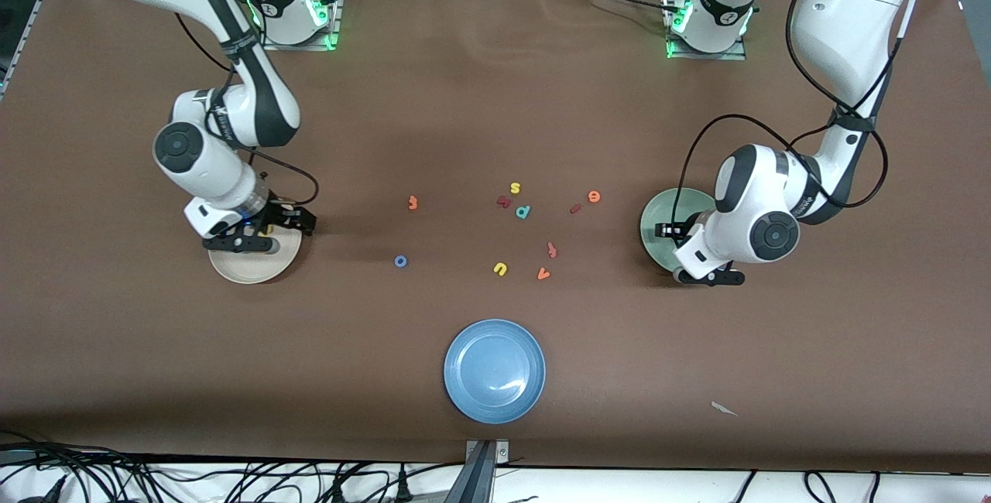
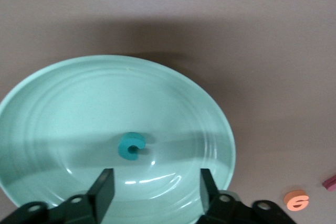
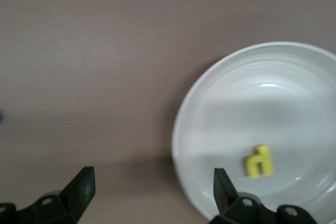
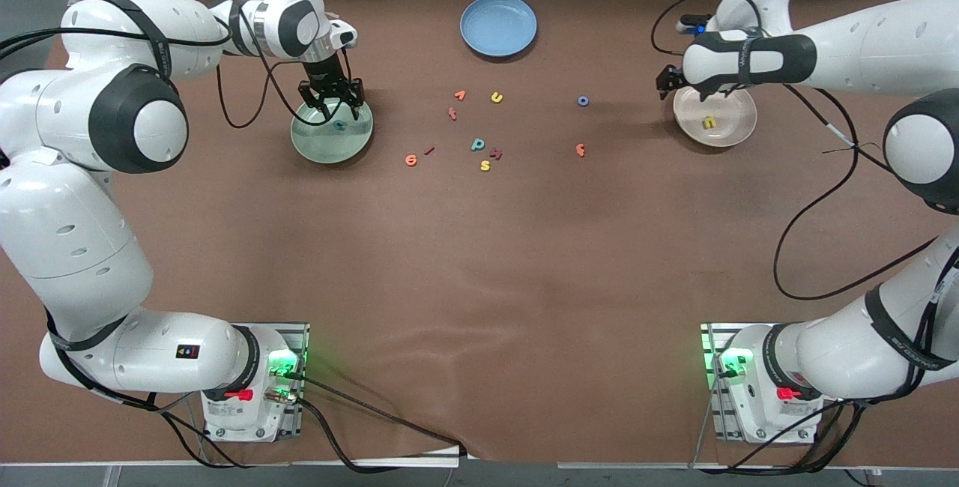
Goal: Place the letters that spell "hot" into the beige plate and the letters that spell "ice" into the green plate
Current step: 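Grasp orange 6 with the left gripper while the right gripper grasps another orange letter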
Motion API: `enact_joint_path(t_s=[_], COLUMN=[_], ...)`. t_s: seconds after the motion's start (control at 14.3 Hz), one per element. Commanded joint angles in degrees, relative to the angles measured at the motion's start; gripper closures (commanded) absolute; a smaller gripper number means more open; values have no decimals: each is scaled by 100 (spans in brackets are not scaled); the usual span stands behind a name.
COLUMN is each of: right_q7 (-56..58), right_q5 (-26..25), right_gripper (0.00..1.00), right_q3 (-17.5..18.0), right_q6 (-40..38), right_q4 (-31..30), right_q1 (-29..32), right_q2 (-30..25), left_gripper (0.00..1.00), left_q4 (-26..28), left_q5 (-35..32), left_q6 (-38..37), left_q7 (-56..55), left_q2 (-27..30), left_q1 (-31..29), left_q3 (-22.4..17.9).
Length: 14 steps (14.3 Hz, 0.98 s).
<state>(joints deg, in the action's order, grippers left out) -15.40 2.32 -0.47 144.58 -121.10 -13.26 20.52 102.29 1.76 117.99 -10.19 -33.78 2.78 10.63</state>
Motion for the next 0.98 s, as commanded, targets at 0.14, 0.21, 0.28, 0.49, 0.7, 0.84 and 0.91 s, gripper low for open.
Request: enact_joint_path(t_s=[0.14,0.21,0.28,0.49,0.7,0.84,0.91], right_q7=[-1366,-1604,-1745,-2150,-2379,-2380,-2371], right_q5=[111,111,111,111,111,102,102], right_gripper=[0,0,0,0,0,0,0], right_q3=[126,126,126,126,126,126,126], right_q6=[-114,-97,-62,87,202,202,194], right_q4=[148,148,148,148,235,288,341], right_q1=[-720,-878,-1010,-1318,-1626,-1784,-1829], right_q2=[189,233,268,417,646,778,813], left_gripper=[1,1,1,2,2,4,5], left_q4=[-60,-51,-42,185,484,843,1089], left_q5=[-141,-167,-176,-484,-537,-606,-659], left_q6=[4,14,22,31,249,705,1108], left_q7=[26,87,87,-26,-27,-1,-1], left_q2=[135,144,152,415,495,495,495], left_q1=[91,91,126,267,258,276,293], left_q3=[420,552,745,1071,1388,1397,1406])
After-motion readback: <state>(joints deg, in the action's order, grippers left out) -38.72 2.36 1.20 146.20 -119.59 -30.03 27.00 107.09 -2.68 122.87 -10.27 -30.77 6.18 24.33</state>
